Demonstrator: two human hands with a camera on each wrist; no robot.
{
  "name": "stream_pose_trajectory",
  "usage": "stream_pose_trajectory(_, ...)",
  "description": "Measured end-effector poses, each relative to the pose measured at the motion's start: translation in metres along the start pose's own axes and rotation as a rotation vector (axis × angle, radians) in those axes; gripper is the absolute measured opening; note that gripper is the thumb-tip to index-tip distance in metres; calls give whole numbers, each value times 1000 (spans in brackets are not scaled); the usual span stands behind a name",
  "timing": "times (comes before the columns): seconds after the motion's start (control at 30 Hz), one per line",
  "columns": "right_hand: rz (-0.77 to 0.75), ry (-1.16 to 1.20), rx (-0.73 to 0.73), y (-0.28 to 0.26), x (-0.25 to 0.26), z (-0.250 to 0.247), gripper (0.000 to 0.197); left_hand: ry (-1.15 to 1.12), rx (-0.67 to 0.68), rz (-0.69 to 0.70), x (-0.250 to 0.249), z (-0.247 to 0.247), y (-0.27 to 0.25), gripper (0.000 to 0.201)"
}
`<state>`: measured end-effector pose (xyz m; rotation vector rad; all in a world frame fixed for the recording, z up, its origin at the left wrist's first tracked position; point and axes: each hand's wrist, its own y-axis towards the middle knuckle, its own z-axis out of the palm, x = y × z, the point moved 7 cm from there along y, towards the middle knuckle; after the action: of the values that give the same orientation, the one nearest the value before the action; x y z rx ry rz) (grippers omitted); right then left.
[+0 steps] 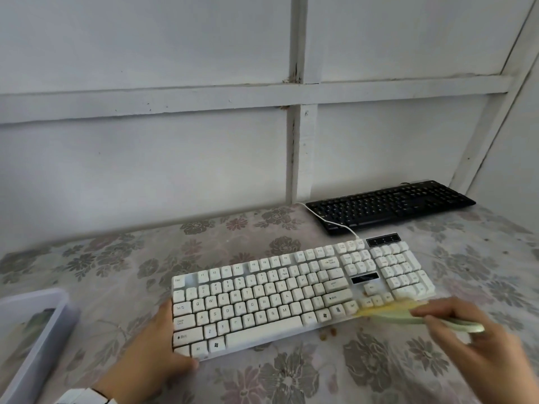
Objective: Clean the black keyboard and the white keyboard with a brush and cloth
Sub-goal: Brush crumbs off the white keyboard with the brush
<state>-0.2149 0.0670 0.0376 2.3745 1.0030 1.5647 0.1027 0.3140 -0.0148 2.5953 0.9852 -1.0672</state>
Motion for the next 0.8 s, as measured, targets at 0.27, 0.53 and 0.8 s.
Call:
stream_pose_trajectory(0.27,9,143,111,1,14,3,43,44,19,-41,-8,-3,-3,85)
stream_pose_trajectory(0.53,2,143,159,5,6,20,41,79,30,-130,19,2,8,103)
stream_pose_trajectory(0.8,73,-55,11,22,-28,-36,39,6,6,-53,-8,-1,5,81)
